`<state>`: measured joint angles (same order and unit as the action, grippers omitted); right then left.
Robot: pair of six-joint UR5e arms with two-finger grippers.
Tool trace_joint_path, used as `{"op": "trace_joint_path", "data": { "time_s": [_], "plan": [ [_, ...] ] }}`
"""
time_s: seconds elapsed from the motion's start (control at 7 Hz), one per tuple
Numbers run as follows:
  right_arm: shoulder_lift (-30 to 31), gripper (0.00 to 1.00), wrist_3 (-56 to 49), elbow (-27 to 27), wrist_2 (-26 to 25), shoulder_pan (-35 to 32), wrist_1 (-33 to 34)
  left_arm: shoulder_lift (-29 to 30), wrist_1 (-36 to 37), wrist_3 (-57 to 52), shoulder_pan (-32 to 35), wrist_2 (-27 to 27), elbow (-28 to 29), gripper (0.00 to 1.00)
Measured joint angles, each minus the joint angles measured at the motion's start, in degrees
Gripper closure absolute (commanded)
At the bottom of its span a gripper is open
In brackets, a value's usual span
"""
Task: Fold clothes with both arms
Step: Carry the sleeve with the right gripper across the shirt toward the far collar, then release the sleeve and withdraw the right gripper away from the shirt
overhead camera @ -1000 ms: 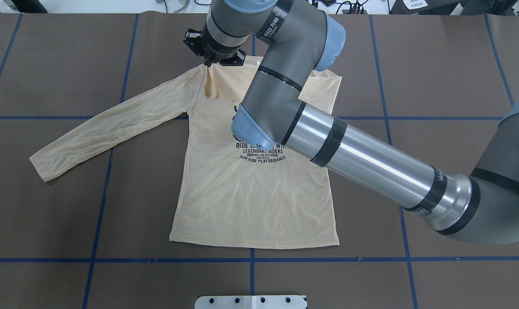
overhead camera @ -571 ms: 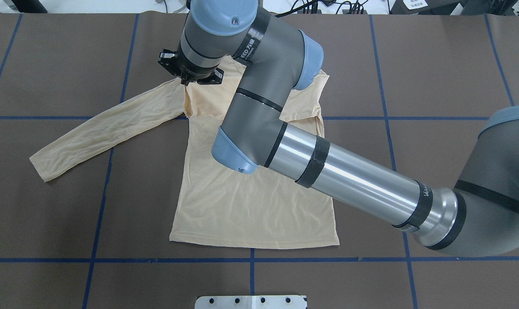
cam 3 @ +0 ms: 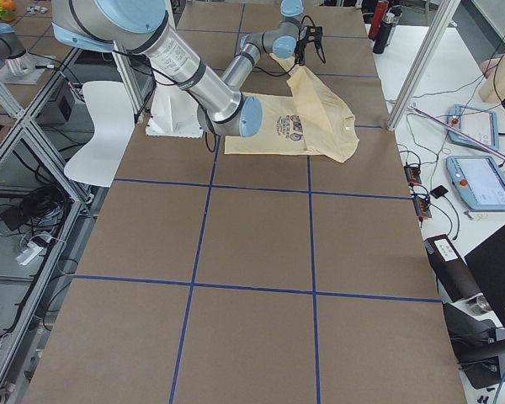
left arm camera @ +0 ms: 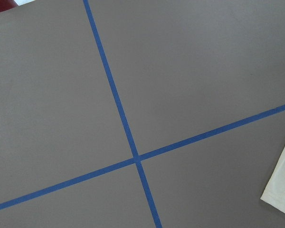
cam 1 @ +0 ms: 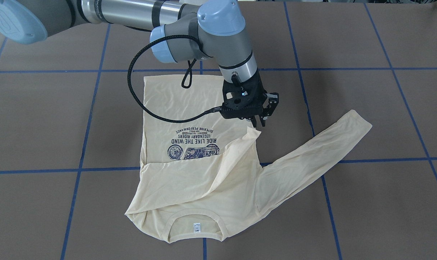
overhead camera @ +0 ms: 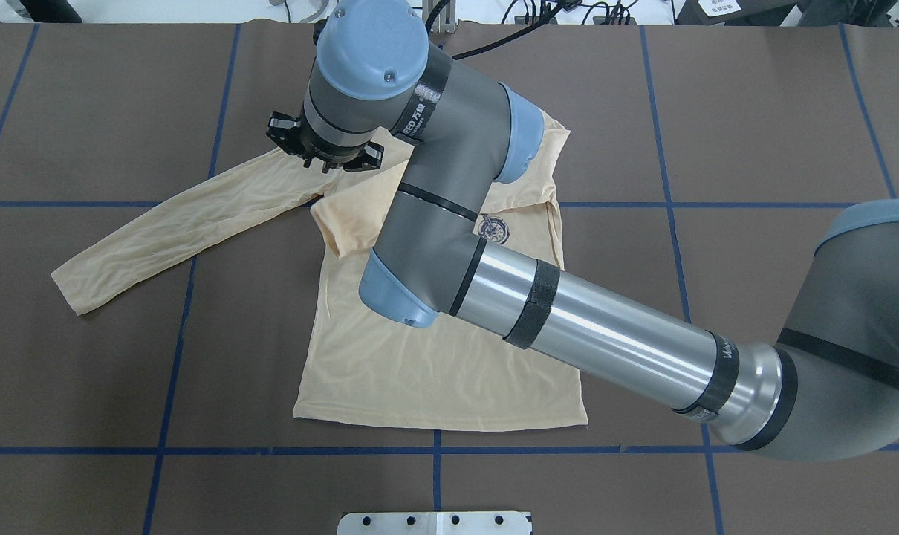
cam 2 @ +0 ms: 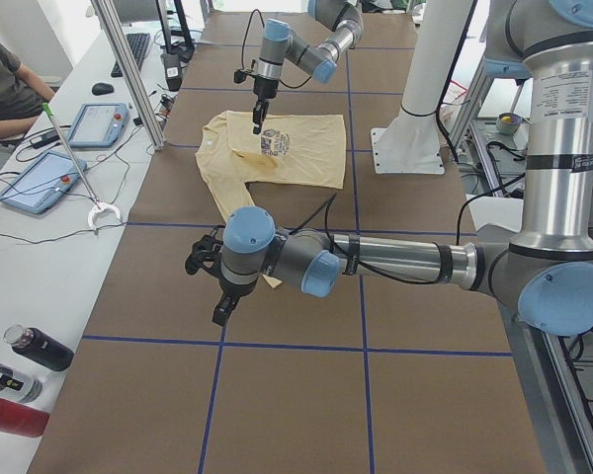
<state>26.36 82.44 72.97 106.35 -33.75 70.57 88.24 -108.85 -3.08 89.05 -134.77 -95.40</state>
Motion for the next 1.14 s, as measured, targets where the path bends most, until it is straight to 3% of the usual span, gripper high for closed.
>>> {"op": "trace_joint_path", "data": {
  "time_s": [0.14, 0.57, 0.71, 1.14],
  "plan": [
    [-0.2, 0.03, 0.0, -1.2, -0.4, 0.2, -1.1, 0.0, -0.1, 0.0, 0.0, 0.0, 0.0, 0.0],
    [0.1, 0.02, 1.7, -1.7, 0.9, -1.0, -3.7, 2.4, -2.5, 2.3, -1.4, 0.0, 2.8, 0.0],
    [2.8, 0.03, 2.3, 0.8, 4.3, -2.8, -3.6, 4.0, -6.9, 7.7, -4.3, 0.1, 5.7, 0.01],
    [18.4, 0.09, 2.5, 14.2, 12.7, -9.6, -0.6, 5.0, -19.2, 27.1, -16.0, -0.5, 10.6, 0.01]
  ]
}}
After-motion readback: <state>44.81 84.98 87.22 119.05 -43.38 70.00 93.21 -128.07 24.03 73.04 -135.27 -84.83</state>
